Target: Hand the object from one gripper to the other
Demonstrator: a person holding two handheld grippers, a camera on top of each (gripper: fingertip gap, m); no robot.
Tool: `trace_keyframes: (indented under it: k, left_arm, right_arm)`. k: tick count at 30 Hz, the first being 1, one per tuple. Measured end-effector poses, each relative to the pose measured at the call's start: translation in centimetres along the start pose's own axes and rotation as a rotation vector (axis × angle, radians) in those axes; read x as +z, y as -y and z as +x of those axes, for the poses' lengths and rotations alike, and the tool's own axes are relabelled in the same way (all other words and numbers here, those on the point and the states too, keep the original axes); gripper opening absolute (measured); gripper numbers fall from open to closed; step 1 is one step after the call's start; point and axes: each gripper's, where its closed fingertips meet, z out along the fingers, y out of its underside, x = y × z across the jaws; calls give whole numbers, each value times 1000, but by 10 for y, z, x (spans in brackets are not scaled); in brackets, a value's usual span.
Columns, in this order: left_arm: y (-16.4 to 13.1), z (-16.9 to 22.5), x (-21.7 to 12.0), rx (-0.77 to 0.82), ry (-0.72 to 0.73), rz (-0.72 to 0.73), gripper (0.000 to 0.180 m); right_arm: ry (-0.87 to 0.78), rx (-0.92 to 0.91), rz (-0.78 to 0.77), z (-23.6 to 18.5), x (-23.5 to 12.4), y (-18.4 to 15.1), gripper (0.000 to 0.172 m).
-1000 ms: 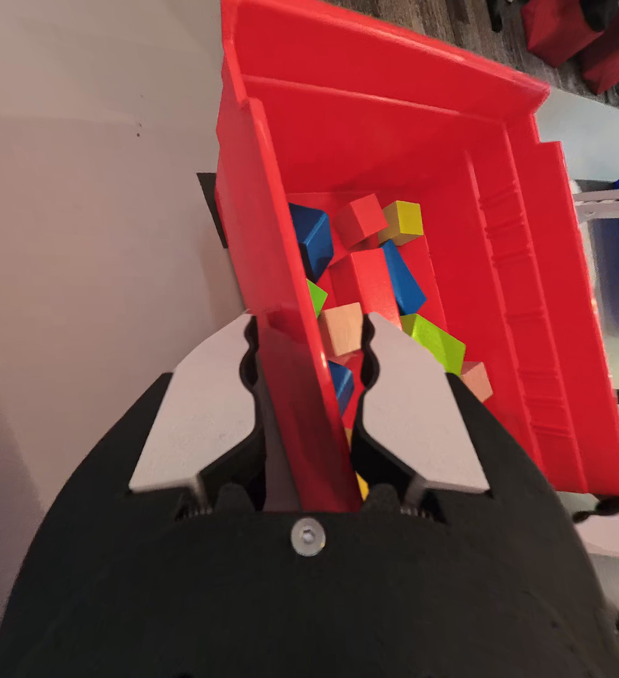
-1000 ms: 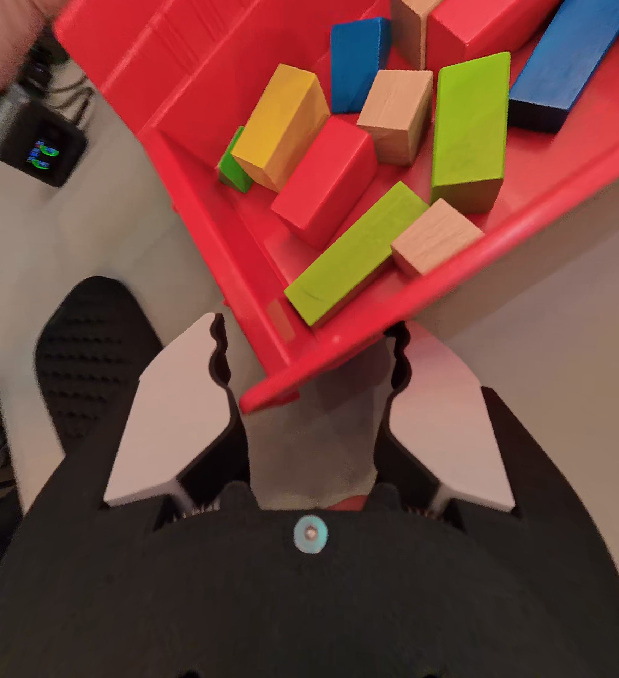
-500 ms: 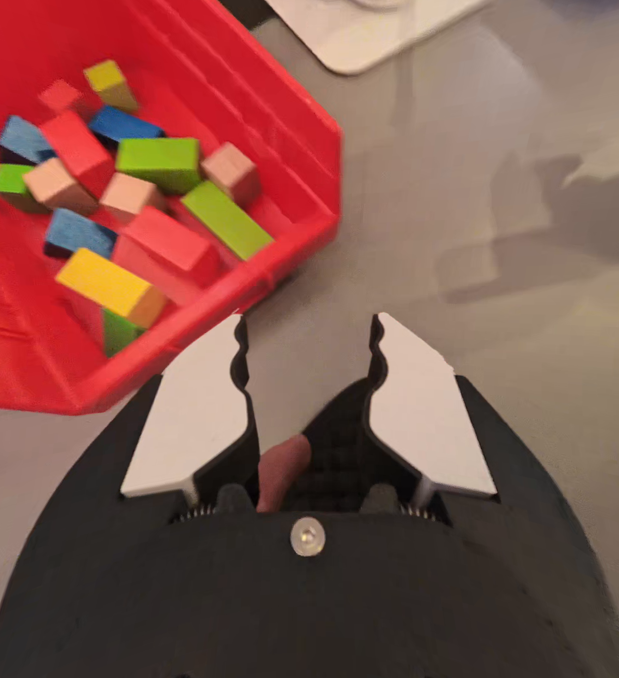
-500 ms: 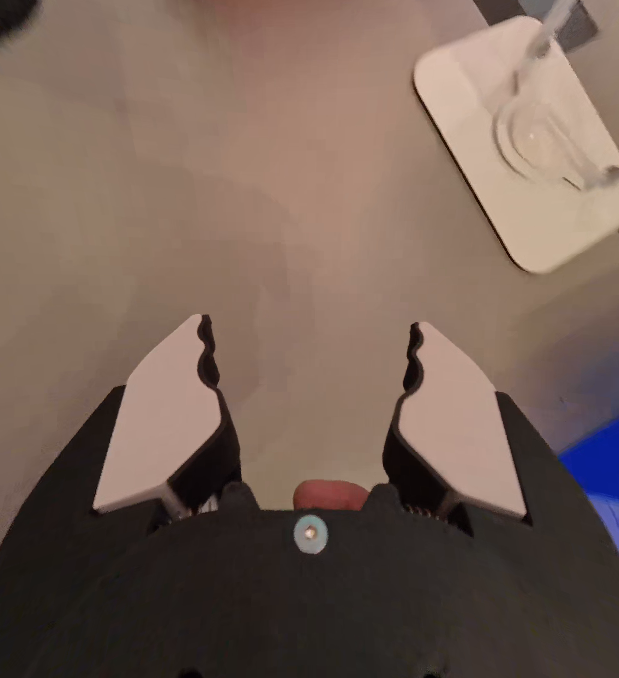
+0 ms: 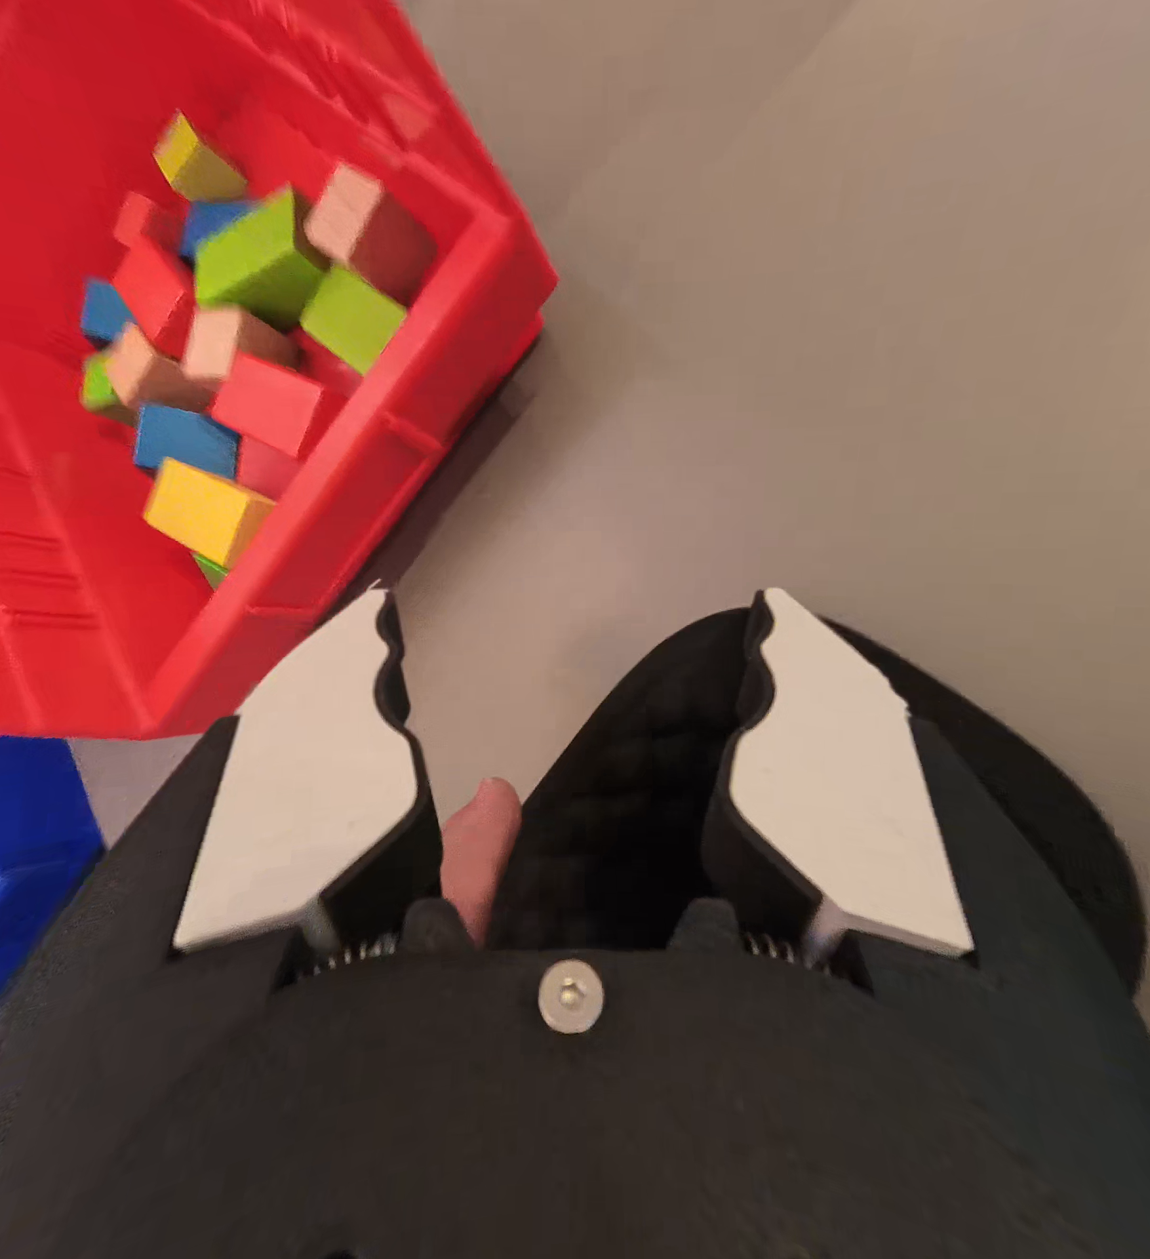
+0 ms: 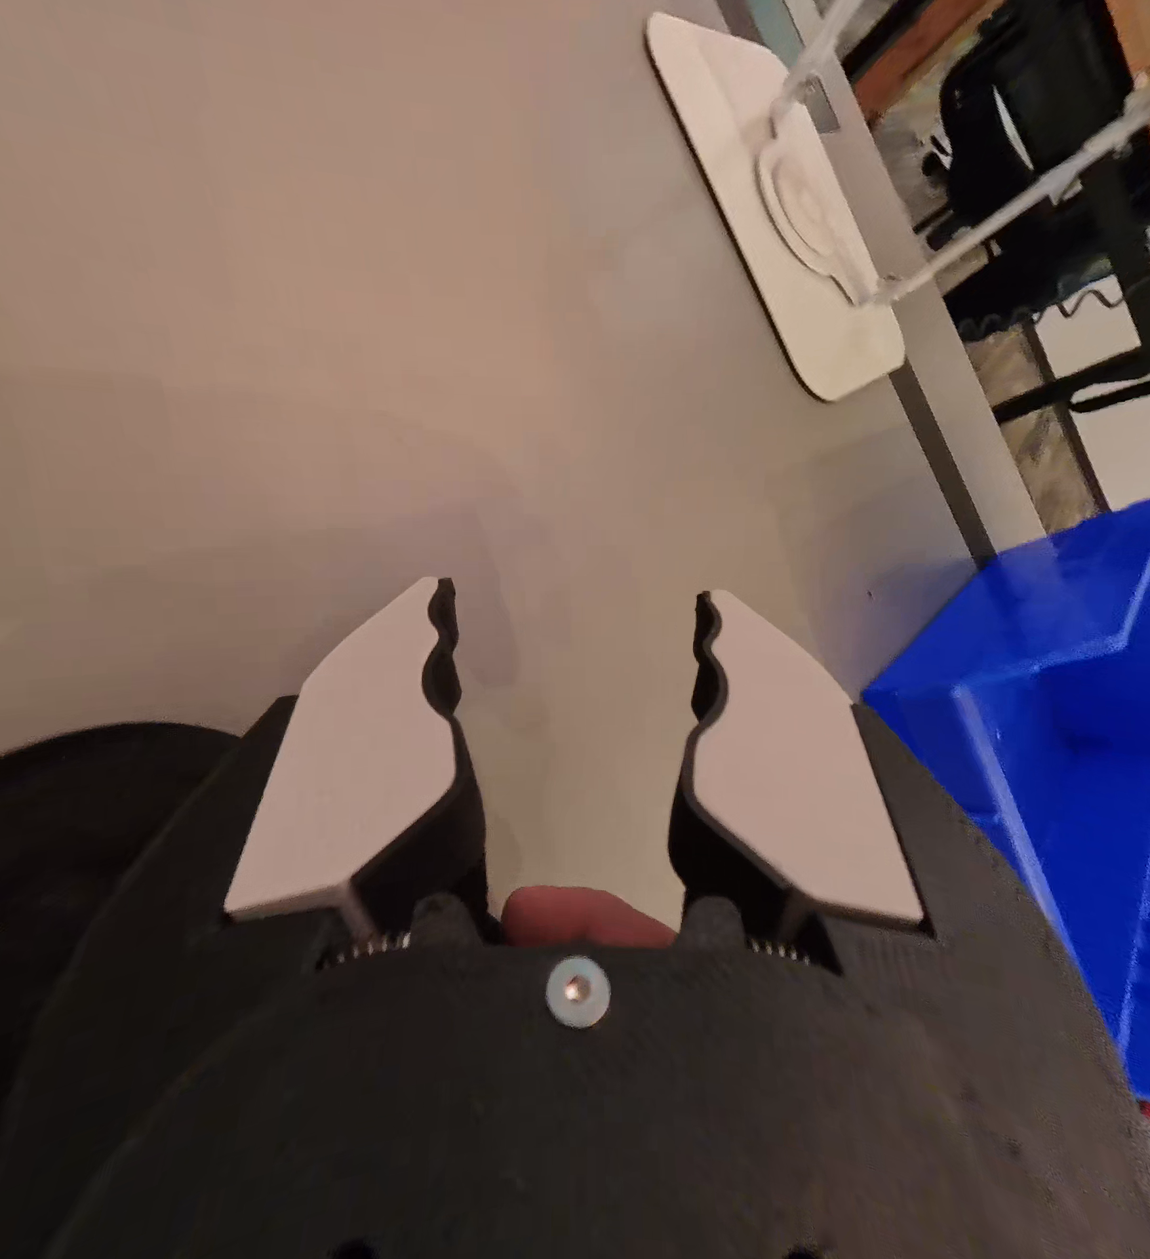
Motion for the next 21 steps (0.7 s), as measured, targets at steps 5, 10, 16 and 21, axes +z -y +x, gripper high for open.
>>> trace_keyframes:
  k: [5, 10, 16, 21]
  left_arm:
    - [-12, 1, 12, -203, -125, -11, 99]
    - [-11, 19, 2, -204, -113, 23, 94]
    - [-3, 69, -21, -165, -150, 47, 92]
    - [6, 100, -37, -133, -142, 71, 93]
  right_arm:
    - [27, 39, 0, 1, 4, -13, 67]
    - [29, 67, -18, -2, 3, -17, 67]
    - [21, 127, -46, -13, -8, -19, 72]
    - [3, 278, 38, 6, -21, -10, 80]
